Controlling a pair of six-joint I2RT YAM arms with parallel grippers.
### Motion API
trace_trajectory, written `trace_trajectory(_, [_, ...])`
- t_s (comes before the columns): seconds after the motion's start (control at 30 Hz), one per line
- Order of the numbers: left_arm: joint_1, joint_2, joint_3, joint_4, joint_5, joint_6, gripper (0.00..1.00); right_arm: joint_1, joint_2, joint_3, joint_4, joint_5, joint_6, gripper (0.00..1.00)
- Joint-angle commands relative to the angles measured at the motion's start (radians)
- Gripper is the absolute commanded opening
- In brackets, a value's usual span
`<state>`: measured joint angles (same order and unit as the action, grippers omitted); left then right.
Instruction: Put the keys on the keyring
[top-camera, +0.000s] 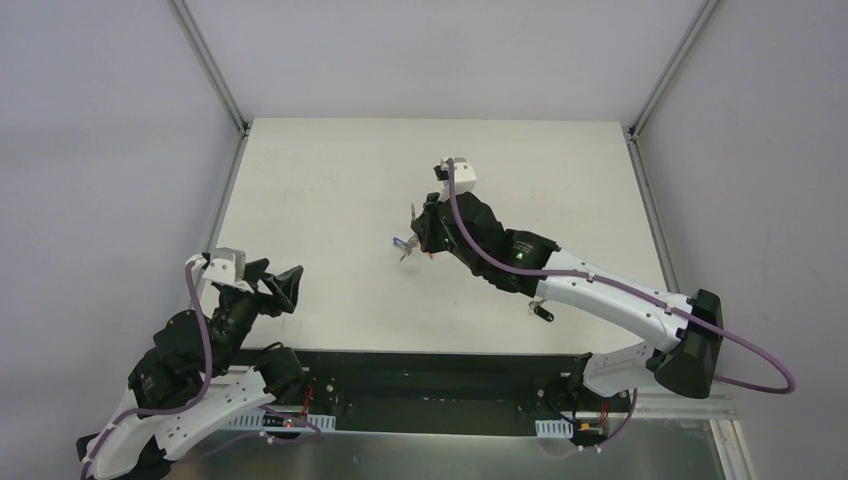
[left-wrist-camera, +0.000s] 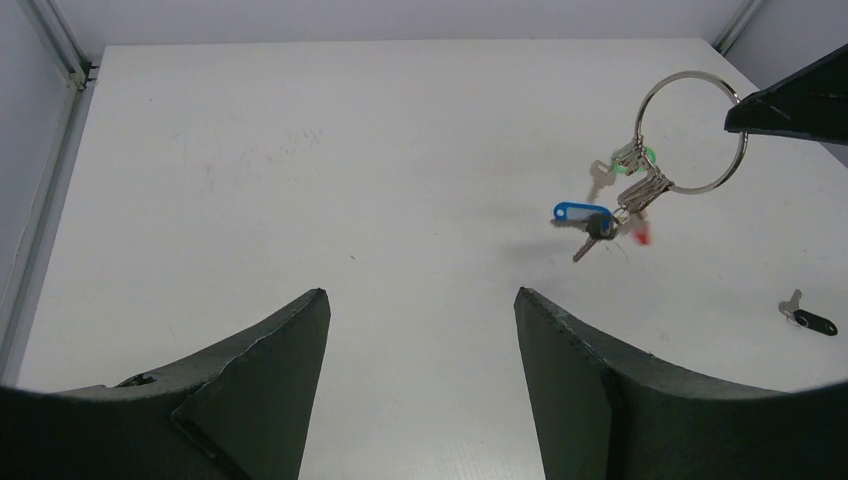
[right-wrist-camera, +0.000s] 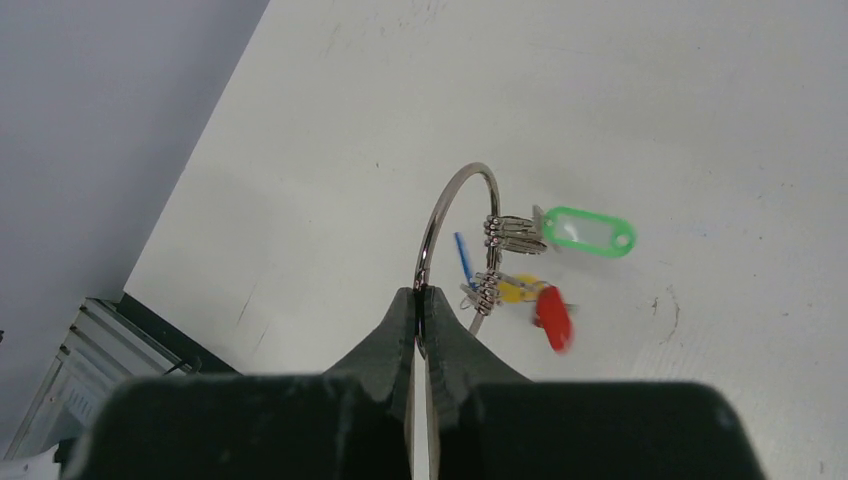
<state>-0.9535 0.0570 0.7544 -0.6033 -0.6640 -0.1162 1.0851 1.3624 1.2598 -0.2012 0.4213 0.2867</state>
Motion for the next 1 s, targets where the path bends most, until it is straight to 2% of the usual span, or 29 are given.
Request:
trace_trajectory(0.0, [0.009, 0.014, -0.003, 0.031, -0.005, -0.004, 0.68, 0.005, -0.002, 0.006, 0.023, -0.041, -0.003, 0.00])
trace_trajectory(0.27, [0.009, 0.010, -0.002, 0.031, -0.014, 0.000, 0.68, 0.010, 0.121, 0.043, 0.107, -0.202, 0.066, 0.00])
trace_trajectory(0.7, [0.010, -0.001, -0.003, 0.031, -0.037, 0.001, 0.67, 0.064, 0.420, 0.298, 0.159, -0.366, 0.091, 0.00])
trace_trajectory(0.97, [0.009, -0.003, -0.004, 0.030, -0.059, 0.003, 0.67, 0.078, 0.539, 0.431, 0.291, -0.607, 0.221, 0.00])
